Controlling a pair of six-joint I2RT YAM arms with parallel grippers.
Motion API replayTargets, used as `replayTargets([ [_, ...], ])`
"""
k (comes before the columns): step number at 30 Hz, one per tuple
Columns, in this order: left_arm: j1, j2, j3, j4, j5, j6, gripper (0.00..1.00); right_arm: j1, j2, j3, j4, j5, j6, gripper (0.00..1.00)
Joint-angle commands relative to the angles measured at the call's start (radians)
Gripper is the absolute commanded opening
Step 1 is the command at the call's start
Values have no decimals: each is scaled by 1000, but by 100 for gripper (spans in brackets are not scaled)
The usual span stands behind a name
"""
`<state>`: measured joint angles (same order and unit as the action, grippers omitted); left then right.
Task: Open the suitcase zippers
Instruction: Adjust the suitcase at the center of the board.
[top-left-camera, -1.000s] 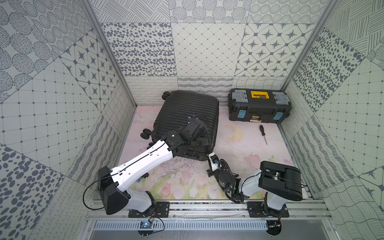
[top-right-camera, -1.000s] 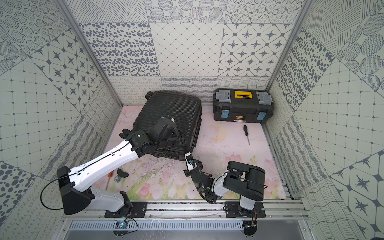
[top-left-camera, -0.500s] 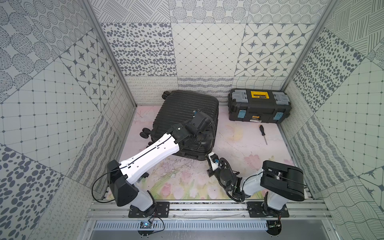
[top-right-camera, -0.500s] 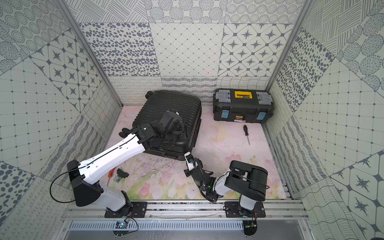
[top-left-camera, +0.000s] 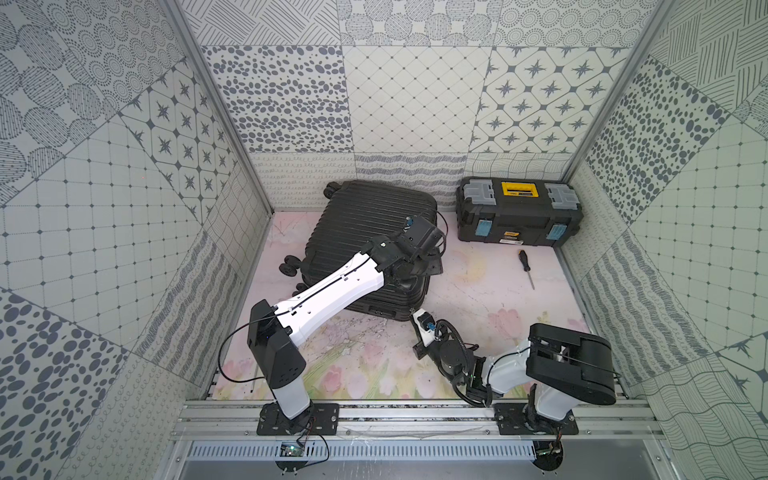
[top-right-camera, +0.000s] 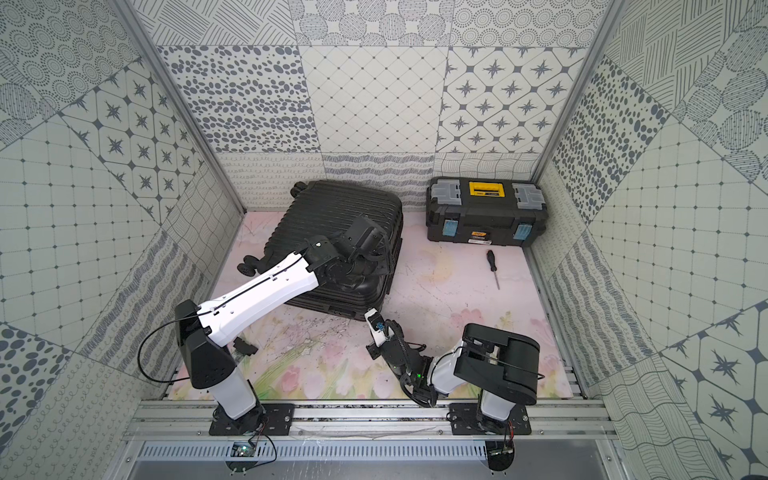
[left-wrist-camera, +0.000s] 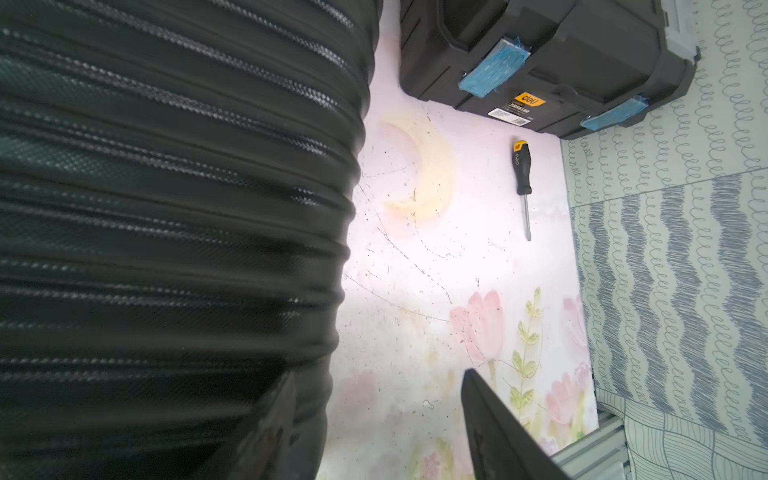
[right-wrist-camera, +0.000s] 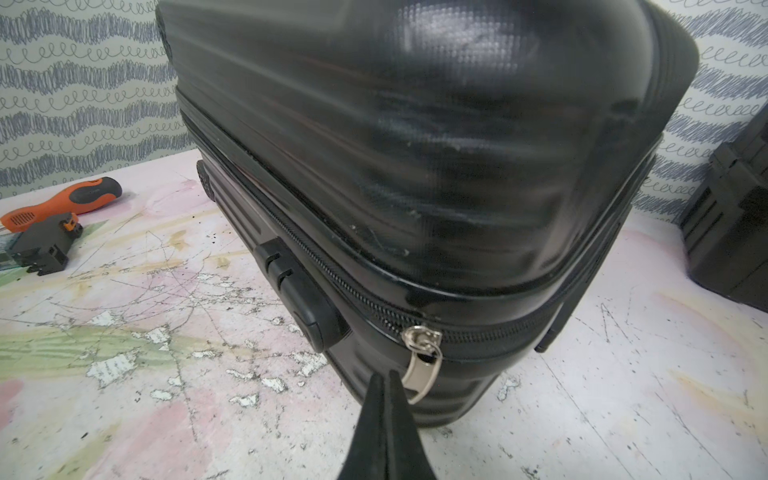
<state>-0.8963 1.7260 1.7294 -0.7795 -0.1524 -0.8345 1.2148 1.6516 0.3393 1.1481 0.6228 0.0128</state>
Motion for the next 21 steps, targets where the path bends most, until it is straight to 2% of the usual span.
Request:
replayTargets([
  [1,-4,17,-40,-202,-62,41,63,-18,-41,-26,12,27,-21,3],
  [5,-3,-4,-83,-185,-67,37,63,-35,-35,-47,57,8,-37,31],
  [6,-2,-10,-92,-175,-65,34,63,-35,-22,-48,83,3,-42,37],
  [8,-2,-21,-108,-158,-56,30,63,-35,0,-42,115,-15,-48,42],
  [12,-1,-29,-120,-142,-45,21,62,-34,47,-1,121,-41,-40,43],
  [16,-1,-43,-139,-126,-47,10,62,-35,96,39,126,-2,-20,41],
  [18,1,-51,-152,-116,-44,4,62,-35,114,53,132,26,-19,38],
  [21,2,-60,-168,-107,-41,-5,62,-38,131,62,151,54,-23,27],
])
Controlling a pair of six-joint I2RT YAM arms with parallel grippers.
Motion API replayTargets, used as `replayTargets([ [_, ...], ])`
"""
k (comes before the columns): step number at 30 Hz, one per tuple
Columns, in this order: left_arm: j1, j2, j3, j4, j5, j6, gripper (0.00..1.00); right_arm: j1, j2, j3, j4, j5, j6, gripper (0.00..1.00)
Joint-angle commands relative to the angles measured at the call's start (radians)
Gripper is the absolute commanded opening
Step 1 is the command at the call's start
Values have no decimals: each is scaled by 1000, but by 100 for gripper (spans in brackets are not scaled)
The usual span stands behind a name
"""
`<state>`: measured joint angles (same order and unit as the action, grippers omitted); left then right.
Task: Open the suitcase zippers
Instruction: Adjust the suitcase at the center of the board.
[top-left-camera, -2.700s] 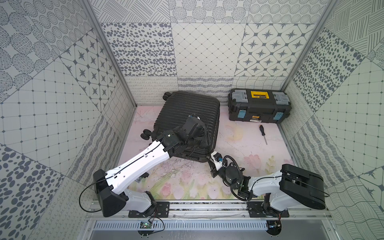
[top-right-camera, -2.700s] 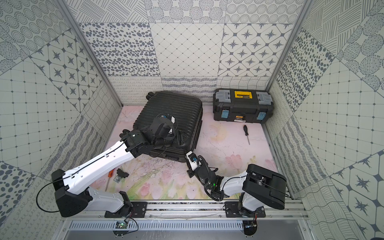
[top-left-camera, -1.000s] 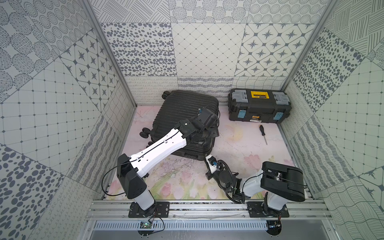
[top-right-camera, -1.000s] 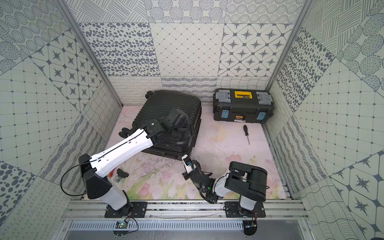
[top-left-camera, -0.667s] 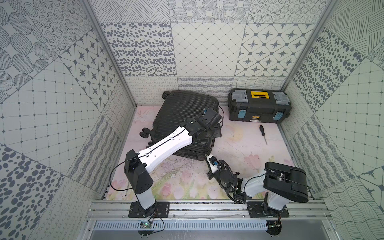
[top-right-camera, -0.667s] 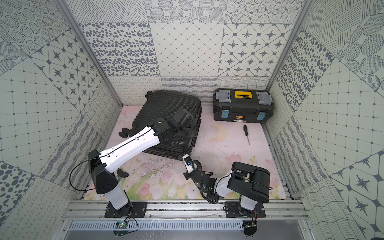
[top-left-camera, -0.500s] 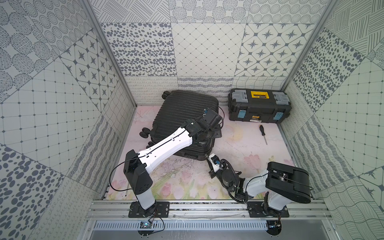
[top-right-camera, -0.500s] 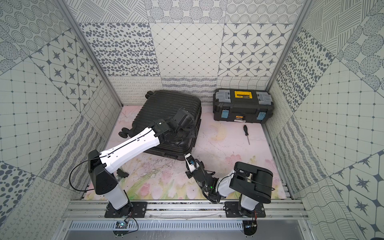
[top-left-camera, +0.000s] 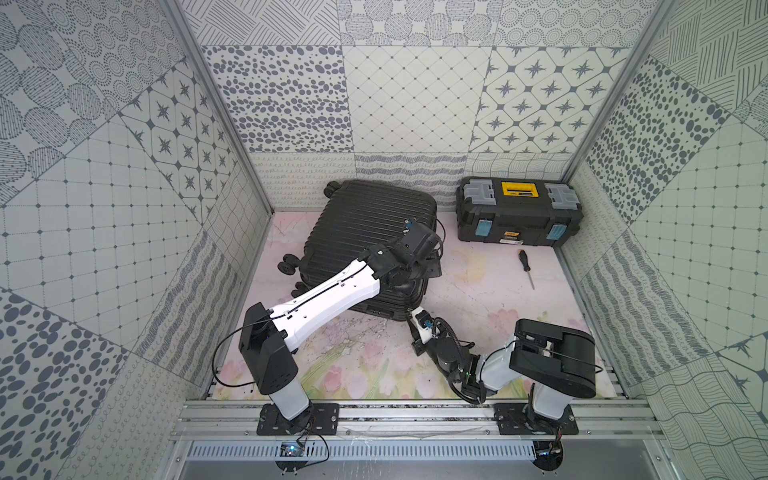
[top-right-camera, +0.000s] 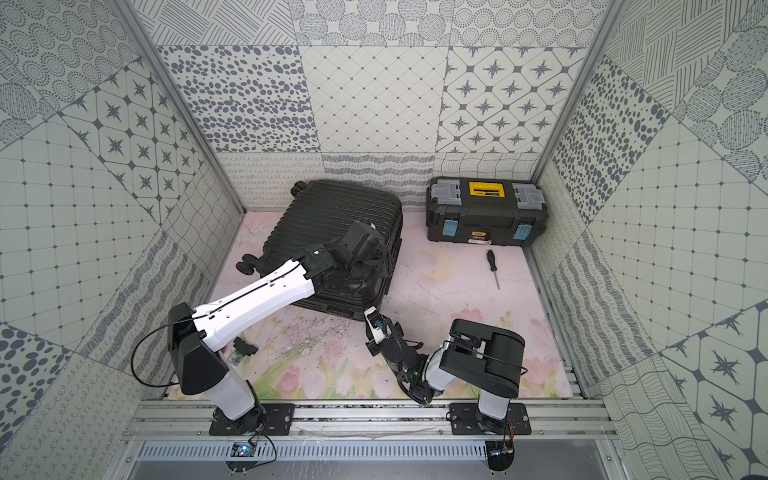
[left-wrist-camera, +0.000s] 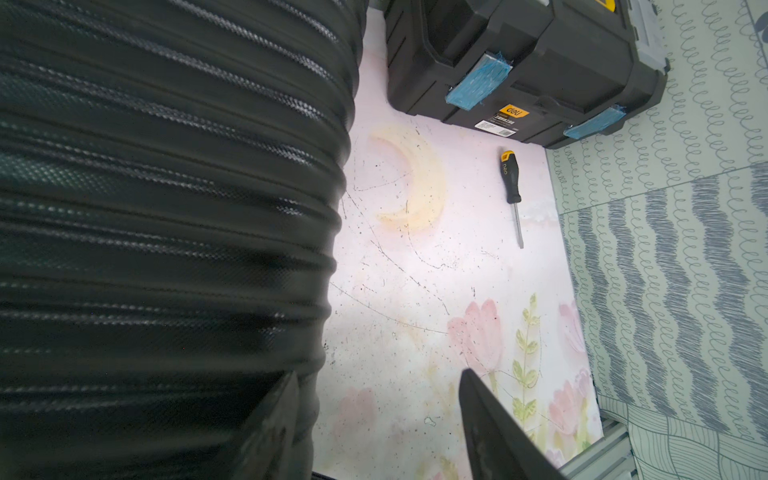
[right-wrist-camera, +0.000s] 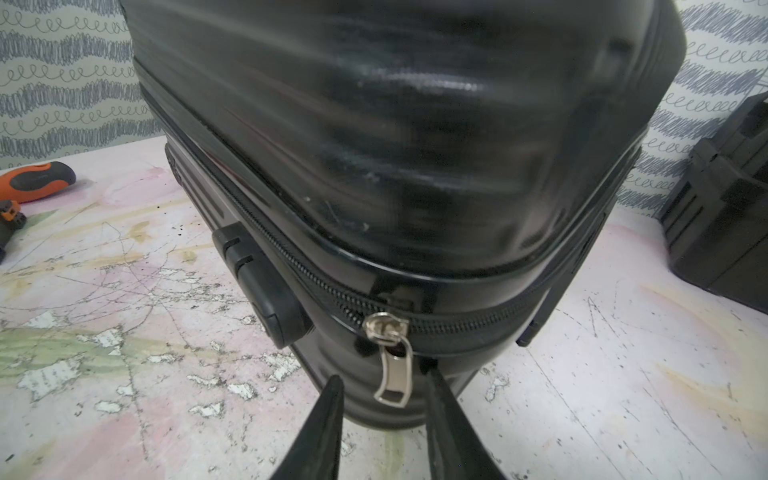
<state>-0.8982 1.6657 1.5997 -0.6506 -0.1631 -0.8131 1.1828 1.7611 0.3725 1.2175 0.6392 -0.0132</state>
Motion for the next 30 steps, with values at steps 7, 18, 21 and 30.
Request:
replayTargets([
  [7,7,-18,-79,-216,-27,-46,61,-18,14,32,75,41,12,6],
  [18,15,-79,-102,-199,-23,-23,61,5,-7,-30,124,-69,-1,14],
  [21,15,-126,-90,-182,-19,14,61,31,-13,-39,143,-60,-16,21],
  [30,140,-256,-98,-282,-64,78,63,81,-47,-10,74,-63,21,34],
])
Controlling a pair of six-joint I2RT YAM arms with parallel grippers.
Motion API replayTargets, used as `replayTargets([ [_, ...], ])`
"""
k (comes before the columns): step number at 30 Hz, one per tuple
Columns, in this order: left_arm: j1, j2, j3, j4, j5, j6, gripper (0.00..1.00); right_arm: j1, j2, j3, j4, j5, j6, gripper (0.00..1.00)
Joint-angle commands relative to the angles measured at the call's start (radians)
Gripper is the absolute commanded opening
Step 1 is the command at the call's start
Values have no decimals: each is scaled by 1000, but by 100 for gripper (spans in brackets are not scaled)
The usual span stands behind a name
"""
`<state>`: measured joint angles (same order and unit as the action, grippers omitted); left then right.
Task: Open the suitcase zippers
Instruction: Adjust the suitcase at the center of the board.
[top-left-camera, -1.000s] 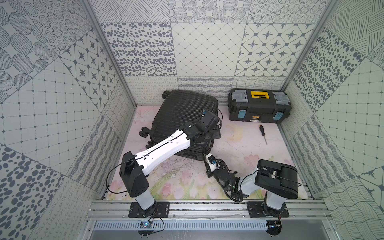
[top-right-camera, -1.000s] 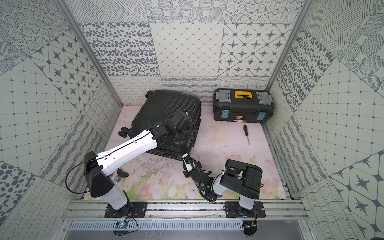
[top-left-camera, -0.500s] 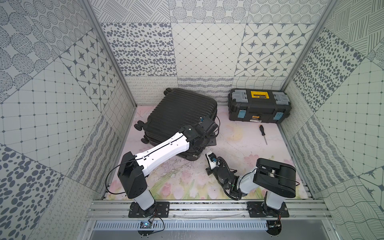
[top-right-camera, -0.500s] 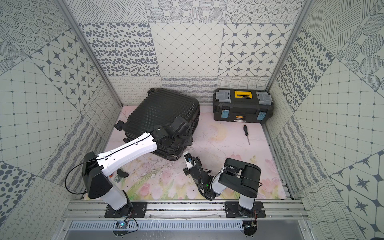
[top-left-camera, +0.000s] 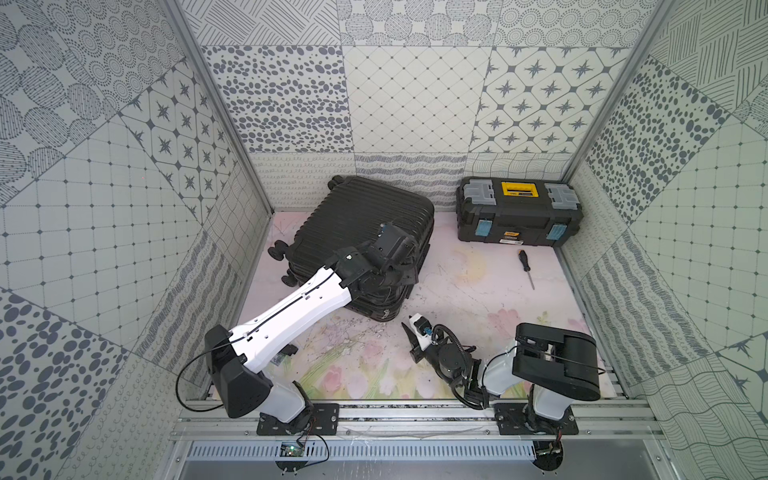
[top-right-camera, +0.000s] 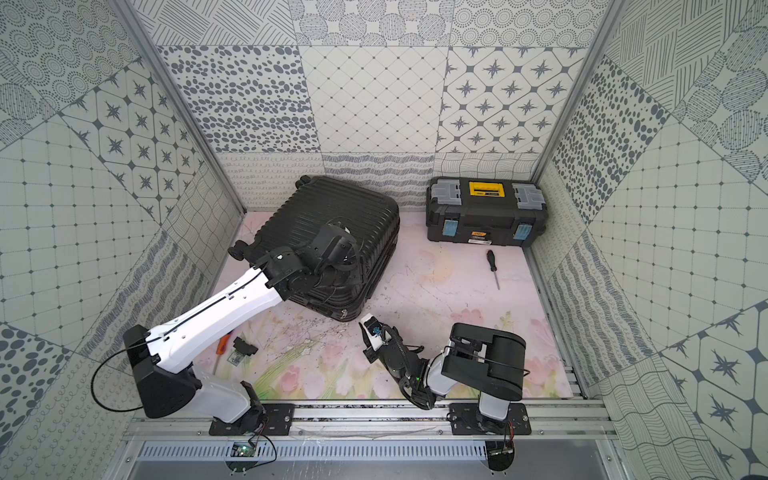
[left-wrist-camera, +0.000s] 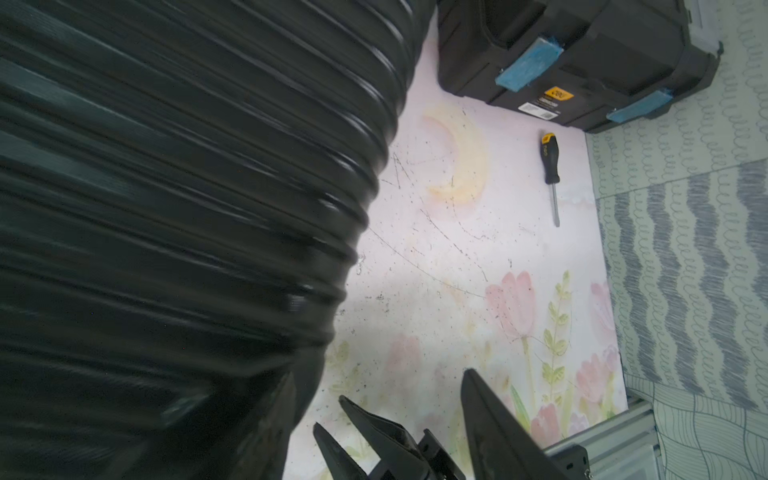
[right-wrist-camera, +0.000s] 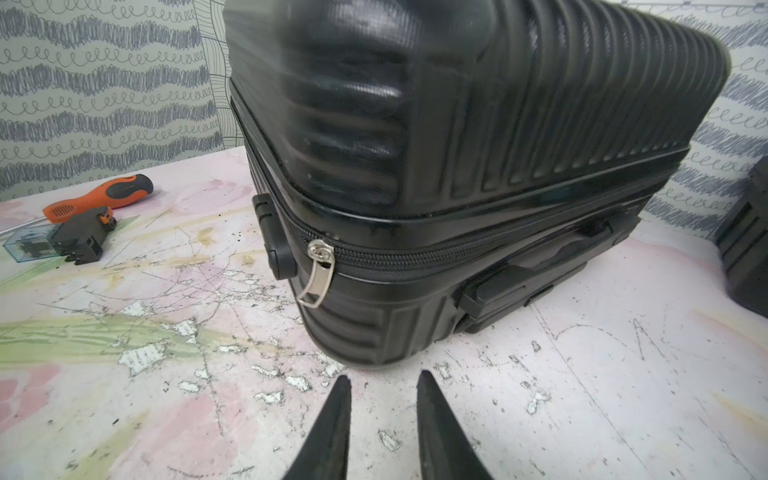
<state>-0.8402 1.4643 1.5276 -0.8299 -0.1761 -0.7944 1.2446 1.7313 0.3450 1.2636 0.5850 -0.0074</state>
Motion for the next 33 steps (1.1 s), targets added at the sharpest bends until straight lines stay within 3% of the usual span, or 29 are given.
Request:
replayTargets([
  [1,117,-67,-47,-99,-29,56,63,30,-4,26,45,-4,9,37],
  [7,249,-103,-145,-63,44,41,63,75,121,121,133,124,-27,44],
  [18,290,-128,-265,30,85,-12,62,58,258,260,130,332,8,54],
  [22,293,-138,-294,59,91,-27,62,47,295,269,133,340,35,57],
  [28,296,-144,-314,72,104,-31,61,4,295,281,132,293,7,49],
  [33,297,-144,-327,81,116,-35,61,-29,273,276,133,218,-21,33],
])
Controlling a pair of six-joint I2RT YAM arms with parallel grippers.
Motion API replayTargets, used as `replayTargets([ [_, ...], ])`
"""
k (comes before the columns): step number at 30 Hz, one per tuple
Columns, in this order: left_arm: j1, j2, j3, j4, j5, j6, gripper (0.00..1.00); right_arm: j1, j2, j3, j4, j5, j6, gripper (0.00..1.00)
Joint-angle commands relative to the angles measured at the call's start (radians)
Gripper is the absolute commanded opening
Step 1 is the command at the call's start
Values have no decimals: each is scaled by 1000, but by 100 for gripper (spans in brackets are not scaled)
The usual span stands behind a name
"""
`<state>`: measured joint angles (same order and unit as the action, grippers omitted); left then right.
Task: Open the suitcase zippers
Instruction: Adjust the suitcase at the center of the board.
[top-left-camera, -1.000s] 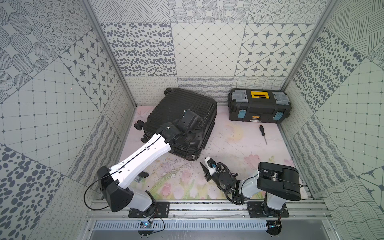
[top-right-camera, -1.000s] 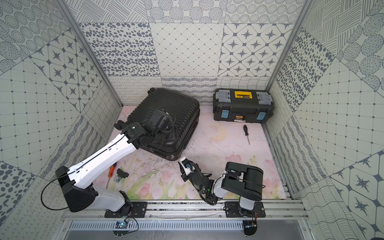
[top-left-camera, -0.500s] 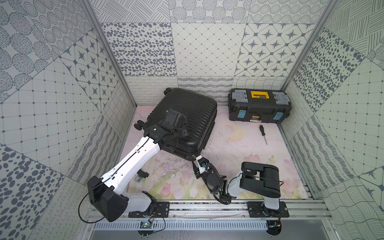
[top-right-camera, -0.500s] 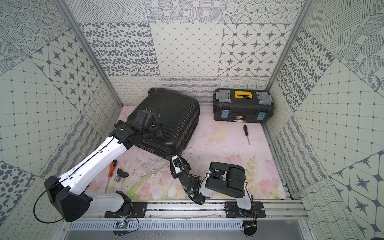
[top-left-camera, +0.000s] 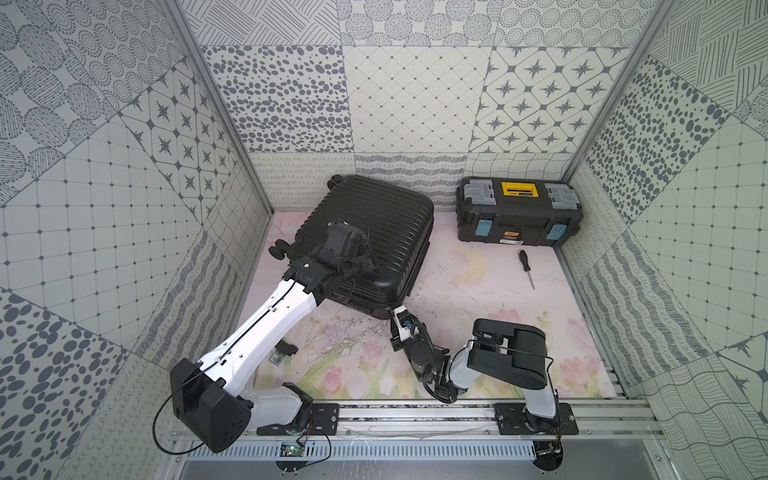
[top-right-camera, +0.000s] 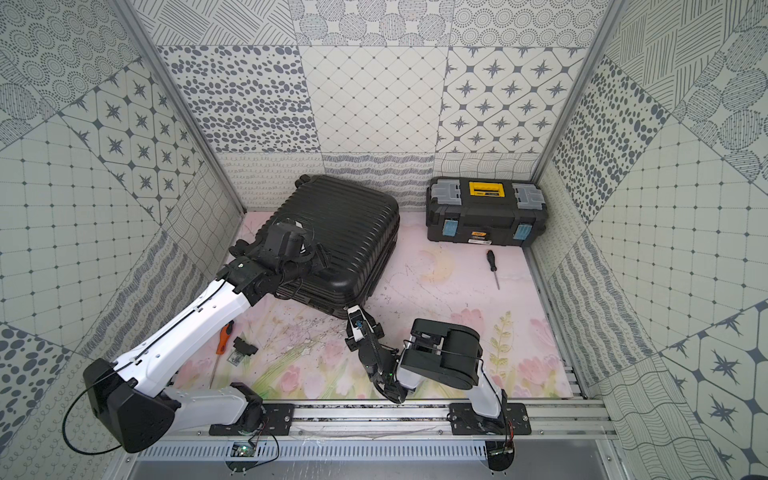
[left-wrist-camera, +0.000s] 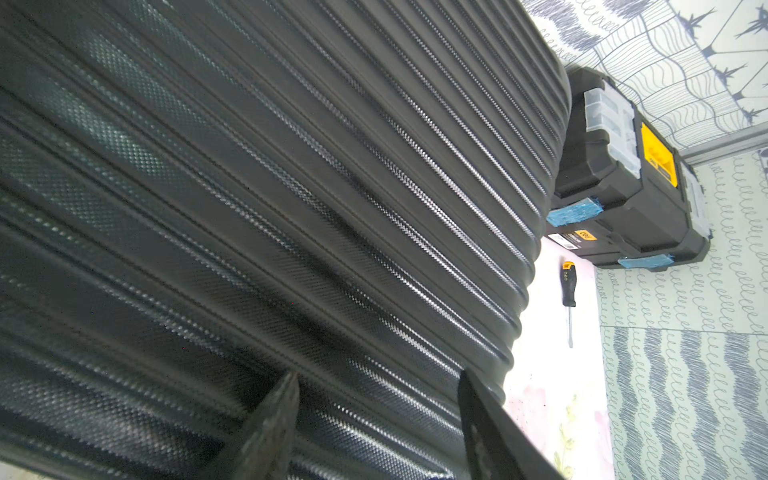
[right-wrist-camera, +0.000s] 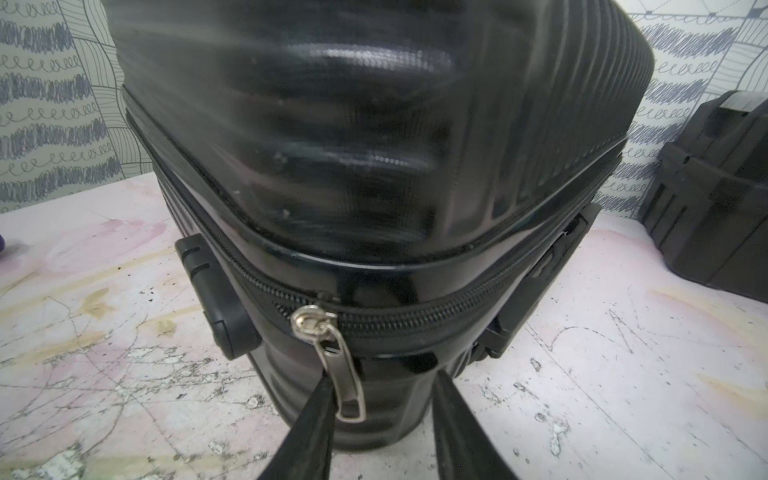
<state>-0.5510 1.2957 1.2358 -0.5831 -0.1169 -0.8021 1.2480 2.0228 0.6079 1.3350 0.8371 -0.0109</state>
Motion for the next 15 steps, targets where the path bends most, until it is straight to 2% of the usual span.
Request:
replayTargets([
  [1,9,24,-34,-166,58,-27,61,-36,-21,11,61,-58,-26,30],
  [8,8,35,-40,-155,69,-25,61,-33,-36,-9,61,-175,-84,10],
  [13,9,52,-36,-168,53,-19,60,-39,-58,-30,62,-201,-98,0],
  [15,9,57,-36,-178,38,-20,61,-42,-67,-44,61,-202,-98,0],
])
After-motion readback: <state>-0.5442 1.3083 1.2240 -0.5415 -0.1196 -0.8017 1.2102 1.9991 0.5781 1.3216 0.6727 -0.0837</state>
